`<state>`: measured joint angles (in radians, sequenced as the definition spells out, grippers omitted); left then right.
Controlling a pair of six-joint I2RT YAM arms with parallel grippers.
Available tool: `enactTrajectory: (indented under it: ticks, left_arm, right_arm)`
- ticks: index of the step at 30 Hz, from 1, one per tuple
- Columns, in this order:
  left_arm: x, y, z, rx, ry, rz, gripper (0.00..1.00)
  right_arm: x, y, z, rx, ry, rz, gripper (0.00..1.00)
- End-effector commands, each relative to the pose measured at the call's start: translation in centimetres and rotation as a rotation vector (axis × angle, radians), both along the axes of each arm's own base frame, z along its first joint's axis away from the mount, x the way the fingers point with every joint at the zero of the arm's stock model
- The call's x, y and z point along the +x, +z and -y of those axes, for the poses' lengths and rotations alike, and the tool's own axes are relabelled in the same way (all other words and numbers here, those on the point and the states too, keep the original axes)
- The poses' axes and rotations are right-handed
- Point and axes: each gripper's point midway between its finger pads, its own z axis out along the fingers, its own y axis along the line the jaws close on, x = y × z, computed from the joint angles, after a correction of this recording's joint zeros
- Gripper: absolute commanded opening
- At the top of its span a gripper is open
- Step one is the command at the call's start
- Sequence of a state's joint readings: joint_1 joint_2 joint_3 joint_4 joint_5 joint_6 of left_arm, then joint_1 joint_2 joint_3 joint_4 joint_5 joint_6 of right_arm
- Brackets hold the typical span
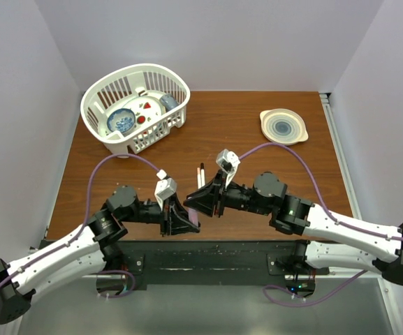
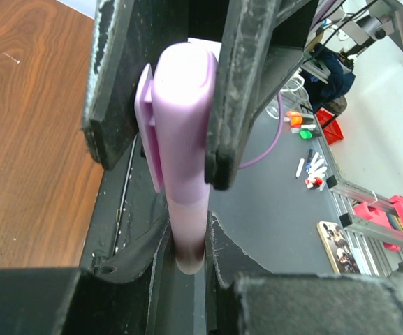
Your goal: Insert the pens into the pen caps
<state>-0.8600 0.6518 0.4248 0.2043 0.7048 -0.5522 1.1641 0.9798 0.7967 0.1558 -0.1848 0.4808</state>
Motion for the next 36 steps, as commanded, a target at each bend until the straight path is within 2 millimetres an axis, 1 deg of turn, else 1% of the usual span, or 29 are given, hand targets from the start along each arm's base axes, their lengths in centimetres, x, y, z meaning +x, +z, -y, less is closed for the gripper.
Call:
enactTrajectory:
  ticks: [1,3,4,5,6,7,8,9,10,11,13,14,15,16,17,18,19,20,21,22,23,24,25,26,27,32,33,35,36]
  left_arm:
    - [4.8,17.4,-1.7,-0.451,0.284,0.333,0.0]
    - [5.1,16.9,-1.0,-0.416,0.268,0.319,0.0]
    - [5.3,16.3,-0.6,-0.387,0.261,0.306,0.0]
    - [5.5,15.3,-0.2,-0.347,0.252,0.291,0.0]
    - [5.5,14.7,-0.1,-0.33,0.247,0.281,0.0]
    - [5.6,13.6,0.0,-0.305,0.25,0.26,0.0]
    - [5.7,12.5,0.1,-0.274,0.249,0.232,0.0]
    - [5.6,11.9,0.1,-0.259,0.241,0.218,0.0]
    - [5.5,11.1,0.0,-0.243,0.241,0.204,0.0]
    - [5.6,10.3,-0.1,-0.22,0.25,0.179,0.0]
    - [5.8,9.3,-0.6,-0.204,0.288,0.159,0.0]
    - [6.1,8.2,-0.8,-0.166,0.311,0.136,0.0]
    - [7.0,7.7,-1.2,-0.144,0.37,0.123,0.0]
    - [7.3,6.2,-1.5,-0.095,0.401,0.092,0.0]
    - [7.9,5.4,-1.8,-0.069,0.433,0.073,0.0]
    - [8.7,4.6,-2.1,-0.043,0.488,0.055,0.0]
    - [9.5,2.7,-2.3,0.021,0.525,0.015,0.0]
    - [10.1,1.7,-2.4,0.058,0.564,-0.018,0.0]
    - [11.5,0.1,-2.5,0.12,0.624,-0.051,0.0]
    - [11.9,-1.8,-2.7,0.194,0.651,-0.09,0.0]
    - [12.5,-2.9,-2.9,0.232,0.687,-0.126,0.0]
    - [13.7,-4.7,-3.1,0.302,0.748,-0.159,0.0]
    - [13.9,-5.9,-3.1,0.344,0.765,-0.195,0.0]
    - [14.8,-6.8,-3.5,0.377,0.819,-0.209,0.0]
    - [15.3,-8.3,-3.3,0.434,0.833,-0.239,0.0]
    - [17.2,-12.0,-3.5,0.577,0.911,-0.321,0.0]
    - [17.5,-13.1,-3.4,0.613,0.912,-0.335,0.0]
    - [18.1,-14.0,-3.5,0.643,0.92,-0.355,0.0]
    - [18.4,-14.9,-3.4,0.671,0.92,-0.37,0.01]
  right_arm:
    - [-9.8,-10.7,3.5,-0.397,0.39,-0.295,0.0]
    - [-9.1,-10.1,3.5,-0.399,0.338,-0.3,0.0]
    - [-7.6,-8.6,3.0,-0.37,0.246,-0.286,0.0]
    - [-6.5,-8.4,3.4,-0.391,0.172,-0.285,0.06]
    - [-5.4,-7.7,3.4,-0.389,0.098,-0.277,0.13]
    - [-2.6,-4.9,3.5,-0.337,-0.064,-0.242,0.19]
    - [-1.6,-4.3,4.4,-0.351,-0.143,-0.242,0.26]
    - [-0.4,-3.0,5.0,-0.327,-0.217,-0.231,0.3]
    - [1.6,0.1,6.4,-0.251,-0.348,-0.195,0.35]
    - [2.2,1.8,7.0,-0.203,-0.384,-0.171,0.39]
    - [3.2,4.8,8.6,-0.114,-0.456,-0.122,0.53]
    - [3.8,6.5,10.0,-0.058,-0.507,-0.099,0.57]
    - [3.9,7.2,10.6,-0.037,-0.522,-0.087,0.63]
    - [4.0,8.0,11.2,-0.022,-0.534,-0.071,0.65]
    - [4.2,8.3,12.1,-0.02,-0.558,-0.062,0.68]
    - [4.3,8.4,12.5,-0.024,-0.571,-0.059,0.75]
    - [4.3,8.1,13.1,-0.038,-0.582,-0.058,0.77]
    - [4.3,8.0,13.6,-0.039,-0.595,-0.057,0.8]
    - [4.4,7.3,13.8,-0.051,-0.605,-0.065,0.87]
    - [4.4,6.7,13.9,-0.064,-0.609,-0.07,0.92]
    - [4.3,6.4,14.0,-0.064,-0.61,-0.076,0.95]
    - [4.2,5.5,13.8,-0.079,-0.607,-0.09,0.96]
    - [4.2,5.0,13.7,-0.088,-0.607,-0.098,0.98]
    - [4.2,4.6,13.6,-0.096,-0.607,-0.104,0.98]
    - [4.1,4.1,13.4,-0.105,-0.601,-0.116,0.99]
    - [3.9,3.1,12.7,-0.125,-0.581,-0.132,0.99]
    - [3.9,2.8,12.6,-0.132,-0.582,-0.135,0.99]
    - [3.8,2.5,12.4,-0.134,-0.57,-0.14,0.99]
    - [3.7,2.2,12.3,-0.136,-0.568,-0.145,0.99]
